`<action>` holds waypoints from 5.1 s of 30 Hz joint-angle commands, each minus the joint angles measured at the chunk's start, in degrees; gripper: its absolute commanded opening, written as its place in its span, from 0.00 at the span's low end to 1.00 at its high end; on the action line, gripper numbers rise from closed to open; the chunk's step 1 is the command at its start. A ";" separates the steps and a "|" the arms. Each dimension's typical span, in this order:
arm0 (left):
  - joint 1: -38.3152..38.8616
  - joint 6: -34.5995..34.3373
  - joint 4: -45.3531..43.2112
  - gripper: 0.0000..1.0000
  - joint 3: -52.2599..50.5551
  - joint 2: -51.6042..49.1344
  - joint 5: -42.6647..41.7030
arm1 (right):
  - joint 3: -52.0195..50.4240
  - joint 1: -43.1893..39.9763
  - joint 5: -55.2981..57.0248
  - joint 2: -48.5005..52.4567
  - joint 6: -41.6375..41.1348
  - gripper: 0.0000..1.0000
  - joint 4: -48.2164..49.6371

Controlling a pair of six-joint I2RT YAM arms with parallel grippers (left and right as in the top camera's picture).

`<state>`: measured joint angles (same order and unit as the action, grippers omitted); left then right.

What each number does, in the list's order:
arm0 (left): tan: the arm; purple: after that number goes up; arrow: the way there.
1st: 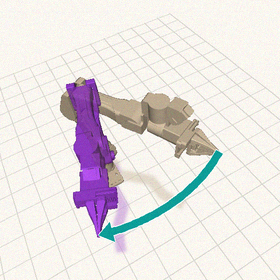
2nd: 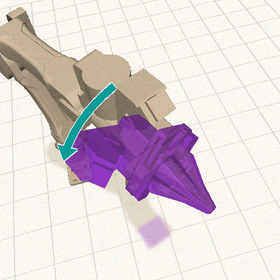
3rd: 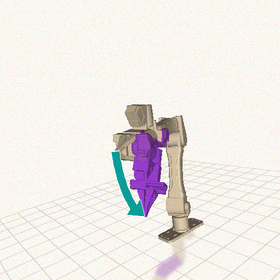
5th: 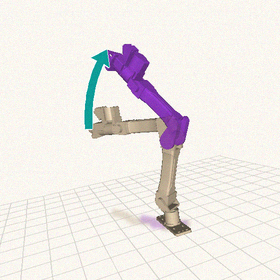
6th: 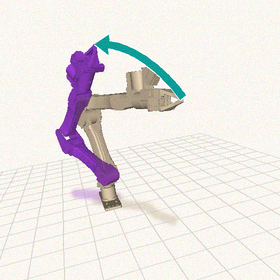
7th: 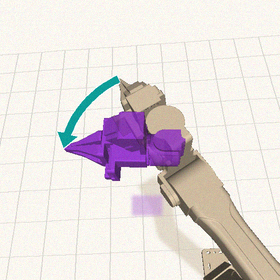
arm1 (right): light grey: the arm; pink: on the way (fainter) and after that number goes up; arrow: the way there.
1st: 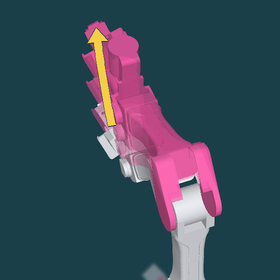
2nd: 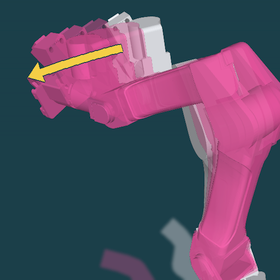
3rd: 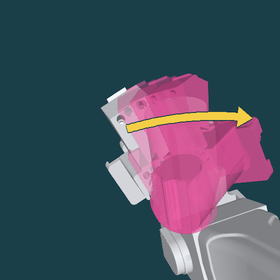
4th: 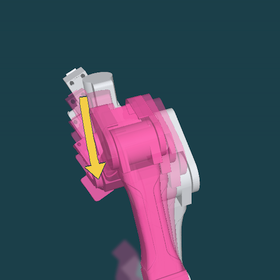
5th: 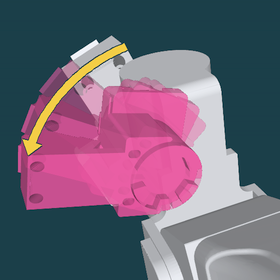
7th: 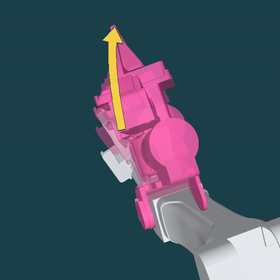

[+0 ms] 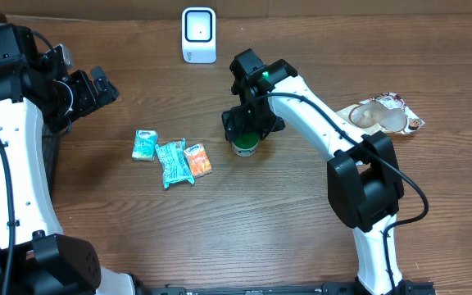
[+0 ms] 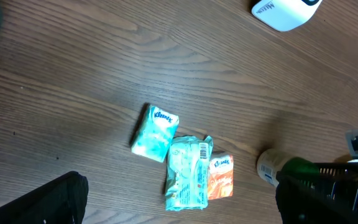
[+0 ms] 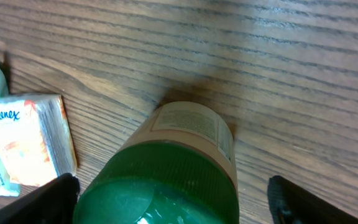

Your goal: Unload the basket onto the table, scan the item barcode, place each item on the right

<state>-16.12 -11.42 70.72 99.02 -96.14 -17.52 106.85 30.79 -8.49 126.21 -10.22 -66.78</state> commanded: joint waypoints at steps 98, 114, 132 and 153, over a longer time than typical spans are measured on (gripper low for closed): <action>0.39 0.72 -0.04 1.00 0.13 -0.20 0.13 | 35.52 -5.62 -48.76 -2.32 42.01 0.38 -28.68; 0.39 0.72 -0.22 0.99 0.13 -0.20 0.13 | 36.15 -10.19 -51.63 -4.07 44.81 0.38 -29.57; 0.39 0.72 -0.24 0.99 0.13 -0.20 0.13 | 34.05 -3.78 -3.26 -1.90 26.23 0.33 -5.42; 0.39 0.72 -0.24 1.00 0.13 -0.20 0.13 | 34.01 -1.75 23.89 15.98 65.05 0.33 46.62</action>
<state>-16.12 -11.42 70.65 99.02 -96.14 -17.52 140.18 28.23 12.73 141.36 45.82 -23.55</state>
